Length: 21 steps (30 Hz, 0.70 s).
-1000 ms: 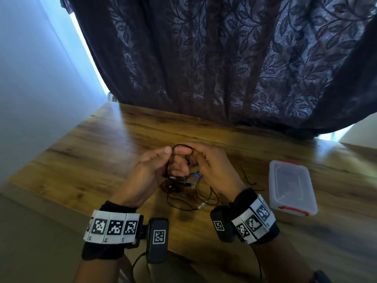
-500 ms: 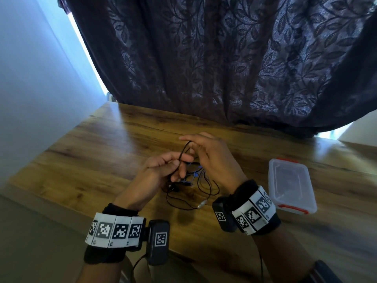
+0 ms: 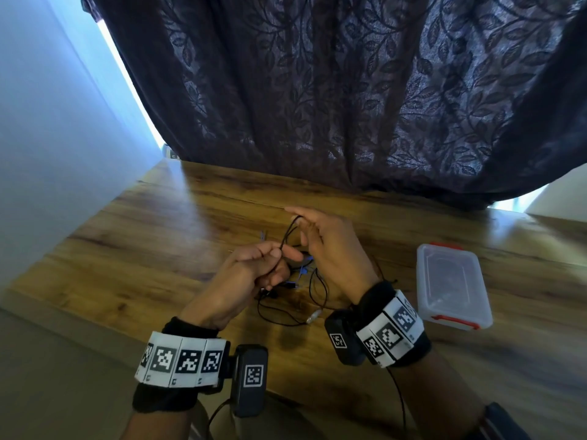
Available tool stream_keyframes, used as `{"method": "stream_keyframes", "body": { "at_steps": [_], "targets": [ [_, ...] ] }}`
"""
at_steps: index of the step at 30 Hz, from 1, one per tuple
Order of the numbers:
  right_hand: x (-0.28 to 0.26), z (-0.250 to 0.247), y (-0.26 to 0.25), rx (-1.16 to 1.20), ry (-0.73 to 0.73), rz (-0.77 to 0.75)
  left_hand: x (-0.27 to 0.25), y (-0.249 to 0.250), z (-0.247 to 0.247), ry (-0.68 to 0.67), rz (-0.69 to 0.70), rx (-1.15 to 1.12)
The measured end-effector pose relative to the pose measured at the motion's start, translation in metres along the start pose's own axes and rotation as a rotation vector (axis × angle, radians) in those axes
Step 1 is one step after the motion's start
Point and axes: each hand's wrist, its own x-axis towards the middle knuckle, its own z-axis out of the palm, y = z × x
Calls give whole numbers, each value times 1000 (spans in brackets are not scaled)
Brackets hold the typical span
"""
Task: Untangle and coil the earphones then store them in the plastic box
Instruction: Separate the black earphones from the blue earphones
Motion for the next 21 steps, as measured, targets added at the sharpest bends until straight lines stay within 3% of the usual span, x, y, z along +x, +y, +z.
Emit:
{"method": "stream_keyframes", "body": {
  "at_steps": [3,6,10,12,15,21],
  "targets": [
    [-9,3,1,-173,-253,42,1,2,2,28,101,-29],
    [-29,17,-4,-316,-569,-37,6,1,1,96,180,-57],
    [-45,27,-9,-338,-744,-64,13,-17,-3,198,199,138],
    [-42,14,-16,-318,-715,-114,13,-25,-6,178,216,251],
    [-27,-14,-29,-188,-535,-199,4,-24,-7,79,231,330],
    [0,-34,-27,-68,-173,-187,-4,-11,0,-6,213,-86]
  ]
}}
